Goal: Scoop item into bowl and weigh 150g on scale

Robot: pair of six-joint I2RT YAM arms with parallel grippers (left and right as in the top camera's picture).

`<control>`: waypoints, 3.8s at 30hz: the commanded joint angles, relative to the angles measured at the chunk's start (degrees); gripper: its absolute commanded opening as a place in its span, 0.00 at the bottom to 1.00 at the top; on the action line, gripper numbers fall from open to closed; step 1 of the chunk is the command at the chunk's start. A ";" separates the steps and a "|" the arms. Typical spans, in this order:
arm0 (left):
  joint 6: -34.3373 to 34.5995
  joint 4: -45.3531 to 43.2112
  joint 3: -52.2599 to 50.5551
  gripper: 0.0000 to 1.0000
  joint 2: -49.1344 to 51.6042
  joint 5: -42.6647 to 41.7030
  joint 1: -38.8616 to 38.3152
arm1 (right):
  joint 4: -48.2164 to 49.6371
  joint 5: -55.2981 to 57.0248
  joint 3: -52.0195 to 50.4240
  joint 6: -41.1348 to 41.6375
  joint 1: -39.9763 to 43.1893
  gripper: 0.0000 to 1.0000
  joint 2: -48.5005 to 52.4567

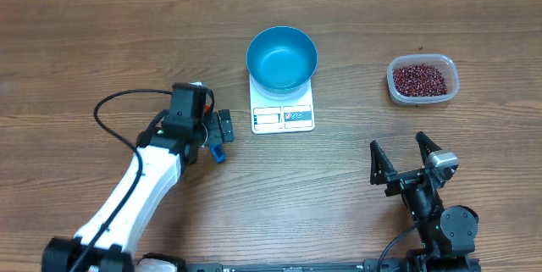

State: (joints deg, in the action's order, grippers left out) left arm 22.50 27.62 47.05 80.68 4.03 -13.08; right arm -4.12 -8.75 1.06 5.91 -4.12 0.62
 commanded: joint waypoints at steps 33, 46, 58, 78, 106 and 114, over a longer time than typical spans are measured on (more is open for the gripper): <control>14.43 -8.11 1.18 0.39 16.55 -0.94 1.07 | 0.22 0.15 -0.61 -0.33 0.17 1.00 -0.46; 14.40 -7.23 1.18 0.21 16.55 -1.29 1.07 | 0.22 0.15 -0.61 -0.33 0.17 1.00 -0.46; 14.32 6.23 13.25 0.04 16.22 -3.61 1.01 | 0.22 0.15 -0.61 -0.33 0.17 1.00 -0.46; 28.30 20.41 29.00 0.04 3.91 -5.53 -12.35 | 0.57 -1.92 -0.61 7.80 0.17 1.00 -0.46; 53.81 19.96 28.98 0.04 3.96 -13.38 -18.84 | 13.49 -34.34 1.09 44.74 0.15 1.00 -0.24; 55.95 19.96 28.98 0.04 3.96 -12.85 -18.84 | 13.51 -35.98 7.08 36.87 -0.13 1.00 10.80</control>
State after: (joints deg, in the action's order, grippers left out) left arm 75.99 47.59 74.74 85.23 -9.65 -31.53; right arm 8.97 -43.24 4.21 47.81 -4.12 7.77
